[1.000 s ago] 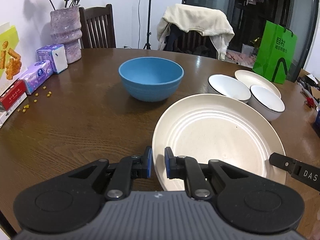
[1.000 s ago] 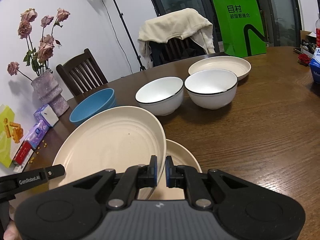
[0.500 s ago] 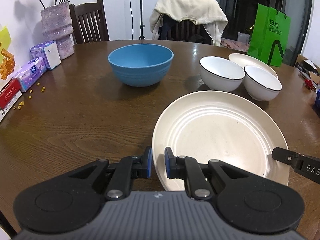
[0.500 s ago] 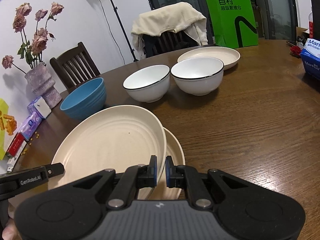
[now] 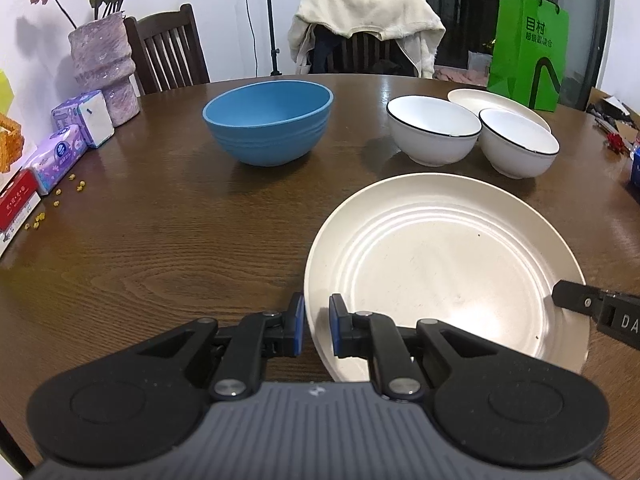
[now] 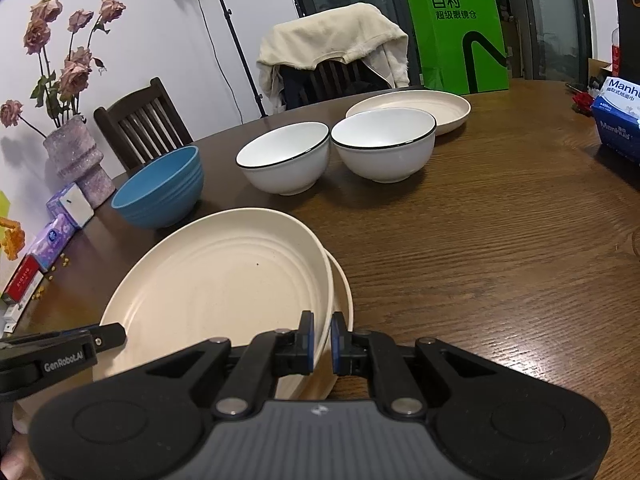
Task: Organize plates and bowls
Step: 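Lower both held plates onto the table and open both tools, then withdraw both open tools and swing them toward the cream plates by the green bag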
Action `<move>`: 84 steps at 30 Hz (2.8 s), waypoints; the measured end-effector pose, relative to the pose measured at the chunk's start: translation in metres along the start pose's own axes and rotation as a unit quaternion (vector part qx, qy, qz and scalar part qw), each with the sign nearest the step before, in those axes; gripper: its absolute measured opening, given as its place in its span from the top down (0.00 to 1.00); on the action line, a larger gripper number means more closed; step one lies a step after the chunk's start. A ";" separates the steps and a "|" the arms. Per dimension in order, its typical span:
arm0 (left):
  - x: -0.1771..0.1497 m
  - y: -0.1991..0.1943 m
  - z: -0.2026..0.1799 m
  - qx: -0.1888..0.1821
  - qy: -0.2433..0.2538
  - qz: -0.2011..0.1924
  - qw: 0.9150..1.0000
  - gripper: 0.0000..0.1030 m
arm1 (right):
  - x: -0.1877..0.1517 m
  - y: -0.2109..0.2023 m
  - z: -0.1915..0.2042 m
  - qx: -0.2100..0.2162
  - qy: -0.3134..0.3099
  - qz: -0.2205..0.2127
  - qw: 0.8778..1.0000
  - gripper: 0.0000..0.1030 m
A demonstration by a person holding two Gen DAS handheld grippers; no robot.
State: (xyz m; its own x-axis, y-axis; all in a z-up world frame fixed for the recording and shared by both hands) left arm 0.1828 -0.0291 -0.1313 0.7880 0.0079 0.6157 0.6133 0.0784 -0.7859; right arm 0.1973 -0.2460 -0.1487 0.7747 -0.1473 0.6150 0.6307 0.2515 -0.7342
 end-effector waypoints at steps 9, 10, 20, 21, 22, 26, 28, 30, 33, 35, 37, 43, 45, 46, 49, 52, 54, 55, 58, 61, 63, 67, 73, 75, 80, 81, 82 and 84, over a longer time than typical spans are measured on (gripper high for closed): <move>-0.003 0.002 -0.006 0.014 0.017 -0.004 1.000 0.87 | -0.002 -0.005 0.005 -0.014 -0.015 -0.009 1.000 0.92; -0.003 0.002 -0.007 0.014 0.018 -0.003 1.000 0.87 | -0.002 -0.005 0.005 -0.015 -0.017 -0.009 1.000 0.92; -0.004 0.008 -0.008 0.012 0.025 0.002 1.000 0.87 | -0.004 -0.006 0.013 -0.062 -0.051 -0.012 0.997 0.91; -0.005 0.008 -0.008 0.012 0.025 0.001 1.000 0.87 | -0.003 -0.006 0.013 -0.066 -0.055 -0.011 0.996 0.91; -0.005 0.008 -0.008 0.012 0.025 0.001 1.000 0.87 | -0.003 -0.005 0.014 -0.070 -0.058 -0.011 0.996 0.91; -0.007 0.008 -0.009 0.011 0.023 0.000 1.000 0.87 | -0.005 -0.003 0.019 -0.086 -0.075 -0.015 0.993 0.91; -0.008 0.009 -0.010 0.012 0.023 -0.003 1.000 0.87 | -0.007 -0.001 0.022 -0.097 -0.087 -0.018 0.991 0.91; -0.010 0.008 -0.010 0.013 0.023 -0.007 1.000 0.87 | -0.008 0.001 0.024 -0.107 -0.097 -0.020 0.989 0.91; -0.013 0.008 -0.009 0.011 0.021 -0.012 1.000 0.87 | -0.010 0.004 0.023 -0.109 -0.100 -0.022 0.989 0.91; -0.014 0.008 -0.008 0.006 0.018 -0.014 1.000 0.87 | -0.011 0.005 0.023 -0.110 -0.103 -0.023 0.988 0.90; -0.014 0.007 -0.005 -0.007 0.009 -0.016 1.000 0.85 | -0.011 0.005 0.023 -0.108 -0.103 -0.022 0.989 0.89; -0.015 -0.005 0.008 -0.034 -0.014 -0.043 0.998 0.50 | -0.009 -0.001 0.017 -0.067 -0.089 -0.026 0.993 0.71; -0.015 -0.012 0.010 -0.034 -0.015 -0.063 0.997 0.34 | -0.008 -0.006 0.014 -0.053 -0.082 -0.033 0.995 0.52; -0.015 -0.015 0.011 -0.036 -0.017 -0.071 0.997 0.21 | -0.007 -0.008 0.013 -0.049 -0.079 -0.038 0.995 0.39; -0.016 -0.025 0.016 -0.047 -0.027 -0.094 0.994 0.00 | -0.004 -0.017 0.007 -0.032 -0.067 -0.052 0.996 0.14; -0.015 -0.032 0.018 -0.059 -0.031 -0.106 0.992 0.00 | -0.001 -0.021 0.000 -0.012 -0.051 -0.054 0.997 0.01; -0.012 -0.035 0.018 -0.064 -0.031 -0.106 0.992 0.00 | 0.000 -0.023 -0.004 -0.008 -0.042 -0.054 0.998 0.00; -0.011 -0.036 0.018 -0.066 -0.034 -0.107 0.991 0.00 | 0.001 -0.023 -0.006 -0.009 -0.039 -0.052 0.998 0.00; -0.009 -0.037 0.019 -0.081 -0.044 -0.106 0.990 0.00 | 0.002 -0.025 -0.011 -0.012 -0.033 -0.048 0.998 0.00; -0.005 -0.039 0.018 -0.085 -0.045 -0.108 0.989 0.00 | 0.004 -0.025 -0.016 -0.011 -0.028 -0.047 0.998 0.00; -0.002 -0.040 0.015 -0.083 -0.042 -0.111 0.989 0.00 | 0.007 -0.025 -0.018 -0.018 -0.026 -0.046 0.998 0.00; 0.005 -0.042 0.012 -0.091 -0.043 -0.114 0.988 0.00 | 0.015 -0.025 -0.024 -0.023 -0.016 -0.043 0.999 0.00; 0.022 -0.045 0.006 -0.110 -0.050 -0.121 0.985 0.00 | 0.034 -0.029 -0.034 -0.040 -0.002 -0.043 0.998 0.00; 0.031 -0.046 0.004 -0.115 -0.052 -0.120 0.985 0.00 | 0.040 -0.032 -0.037 -0.040 -0.002 -0.049 0.998 0.00; 0.054 -0.047 -0.005 -0.121 -0.051 -0.129 0.983 0.00 | 0.060 -0.038 -0.046 -0.039 0.001 -0.067 0.997 0.00; 0.058 -0.047 -0.007 -0.119 -0.049 -0.133 0.983 0.00 | 0.064 -0.039 -0.048 -0.042 0.001 -0.070 0.997 0.00; 0.062 -0.048 -0.011 -0.117 -0.046 -0.137 0.983 0.00 | 0.067 -0.039 -0.050 -0.043 0.003 -0.072 0.996 0.00; 0.070 -0.048 -0.018 -0.116 -0.037 -0.146 0.982 0.00 | 0.075 -0.038 -0.054 -0.048 0.009 -0.073 0.996 0.00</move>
State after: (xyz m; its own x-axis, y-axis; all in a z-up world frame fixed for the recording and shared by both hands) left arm 0.2097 -0.0507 -0.0510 0.5758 0.0912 0.8125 0.8151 -0.1406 -0.5620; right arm 0.2339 -0.3188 -0.0901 0.6741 -0.1935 0.7128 0.7379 0.1344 -0.6614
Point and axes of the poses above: each gripper's, at about its wrist camera, not at the fingertips, and y roughly the way its jaws point, z to its left, x to its top, the point moved 3 cm from there along y, roughly the way its jaws point, and after that the axes turned 6 degrees about z, right-handed, at the moved point
